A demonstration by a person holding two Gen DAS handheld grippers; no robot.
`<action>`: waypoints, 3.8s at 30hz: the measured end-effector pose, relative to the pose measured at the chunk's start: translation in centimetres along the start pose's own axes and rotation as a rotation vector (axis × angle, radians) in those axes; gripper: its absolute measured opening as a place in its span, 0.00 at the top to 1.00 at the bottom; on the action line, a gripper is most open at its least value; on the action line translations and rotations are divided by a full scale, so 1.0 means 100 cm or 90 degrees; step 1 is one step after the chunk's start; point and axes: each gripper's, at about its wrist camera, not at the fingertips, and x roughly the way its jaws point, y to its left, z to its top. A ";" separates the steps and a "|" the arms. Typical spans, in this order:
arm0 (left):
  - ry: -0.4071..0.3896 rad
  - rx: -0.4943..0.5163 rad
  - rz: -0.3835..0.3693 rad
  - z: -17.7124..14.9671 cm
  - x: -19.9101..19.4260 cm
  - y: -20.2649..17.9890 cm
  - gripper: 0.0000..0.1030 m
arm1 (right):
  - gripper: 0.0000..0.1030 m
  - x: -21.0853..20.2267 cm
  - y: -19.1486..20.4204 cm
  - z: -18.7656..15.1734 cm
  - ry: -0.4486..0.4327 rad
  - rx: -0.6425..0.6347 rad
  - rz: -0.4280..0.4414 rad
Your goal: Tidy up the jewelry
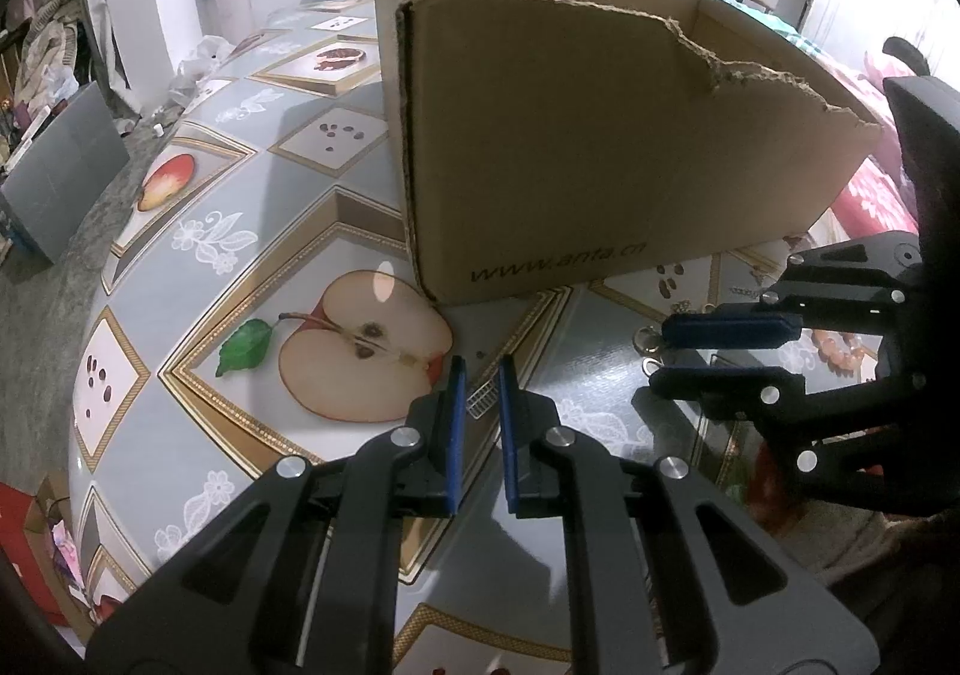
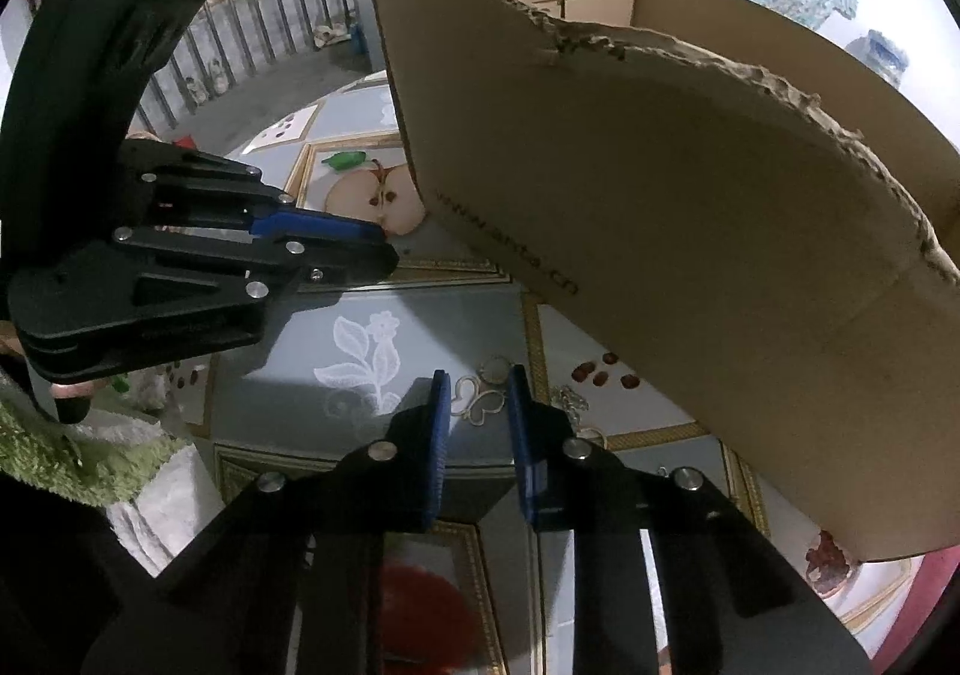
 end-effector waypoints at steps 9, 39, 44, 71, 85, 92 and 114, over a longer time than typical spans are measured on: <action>-0.007 0.013 -0.008 -0.002 -0.006 -0.003 0.92 | 0.93 -0.002 -0.001 -0.002 0.002 0.021 0.010; 0.023 0.078 0.027 0.001 0.003 -0.010 0.92 | 0.90 -0.003 -0.004 -0.008 -0.014 0.098 0.027; 0.023 0.088 0.032 0.000 0.002 -0.014 0.95 | 0.90 -0.002 -0.005 -0.007 -0.013 0.101 0.021; 0.019 0.078 0.025 -0.003 -0.001 -0.017 0.95 | 0.73 0.005 0.012 0.001 0.036 -0.022 0.026; 0.018 0.075 0.025 -0.002 -0.001 -0.017 0.95 | 0.74 0.013 0.017 0.008 0.034 -0.025 -0.046; 0.017 0.075 0.025 -0.002 -0.001 -0.017 0.95 | 0.89 0.016 0.021 0.010 0.047 0.049 -0.050; 0.010 0.066 0.022 -0.004 0.000 -0.015 0.95 | 0.96 -0.005 -0.003 -0.003 0.028 0.137 -0.022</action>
